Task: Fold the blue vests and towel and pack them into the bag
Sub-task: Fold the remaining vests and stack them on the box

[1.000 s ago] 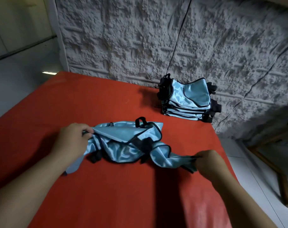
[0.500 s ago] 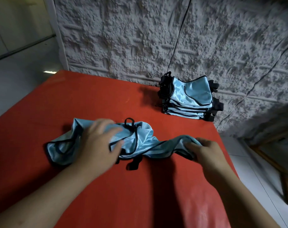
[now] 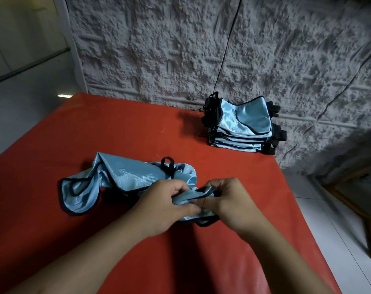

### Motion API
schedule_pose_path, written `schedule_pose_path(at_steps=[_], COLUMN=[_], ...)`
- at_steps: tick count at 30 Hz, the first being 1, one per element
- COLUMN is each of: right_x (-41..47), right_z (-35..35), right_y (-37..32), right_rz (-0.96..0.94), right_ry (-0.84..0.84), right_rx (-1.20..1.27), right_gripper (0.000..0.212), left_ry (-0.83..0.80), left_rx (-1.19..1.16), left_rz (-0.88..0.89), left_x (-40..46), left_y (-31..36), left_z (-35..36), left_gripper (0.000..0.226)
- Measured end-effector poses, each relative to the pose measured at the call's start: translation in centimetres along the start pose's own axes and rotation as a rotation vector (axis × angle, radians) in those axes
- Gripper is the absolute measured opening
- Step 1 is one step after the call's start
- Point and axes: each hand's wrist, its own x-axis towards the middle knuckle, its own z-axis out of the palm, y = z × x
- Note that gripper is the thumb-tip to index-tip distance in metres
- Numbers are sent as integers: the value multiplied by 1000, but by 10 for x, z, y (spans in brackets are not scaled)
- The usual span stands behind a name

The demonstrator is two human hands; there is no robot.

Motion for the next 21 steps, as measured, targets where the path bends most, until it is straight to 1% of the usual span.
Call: schedule_pose_path(at_steps=[2,3,5,6,7,8,9,10,11,12,13,15,17,19,20,21], right_x=[4,6,11,12,13,13,12,9,6,5,4,7,13,19,21,23], right_z=[-1,0,2,2,1,1,3,9,20,34,48,63,57,38,26,16], right_y=[3,4,6,5,6,4,3,2,4,7,10,16,13,5,2,1], right_rz=[-44,-63,-85,-93,-111,-148,-194,-243,-265,-255,-228,-205,-155,-124,-123,-121], right_ry=[28,41,58,58,42,0,-55,-128,-209,-276,-287,-210,-79,70,102,94], right_rx=[22,55,228,334,403,399,328,210,64,-89,-238,-458,-570,-618,-659,-730], right_gripper=[19,17,16,24,40,58,69,68,61,53,47,35,27,32,35,37], left_ry=[-10,-12,34,59,78,85,88,89,91,93,90,125,242,371,409,438], left_rx=[14,-17,-133,-210,-312,-441,-560,-646,-692,-716,-732,-782,-864,-968,-1008,-1041], left_rz=[-15,-18,-17,-12,-8,-2,5,14,27,38,51,67,61,86,97,96], left_x=[-1,-1,-1,-1,-2,-2,-2,-2,-3,-4,-6,-8,-6,-3,-3,-3], left_y=[0,0,5,9,14,18,22,25,29,33,38,45,46,43,41,39], left_z=[-10,-15,-25,-31,-36,-42,-48,-53,-57,-59,-59,-58,-66,-87,-97,-107], left_gripper=[32,36,31,27,26,31,45,59,67,70,68,63,63,64,69,73])
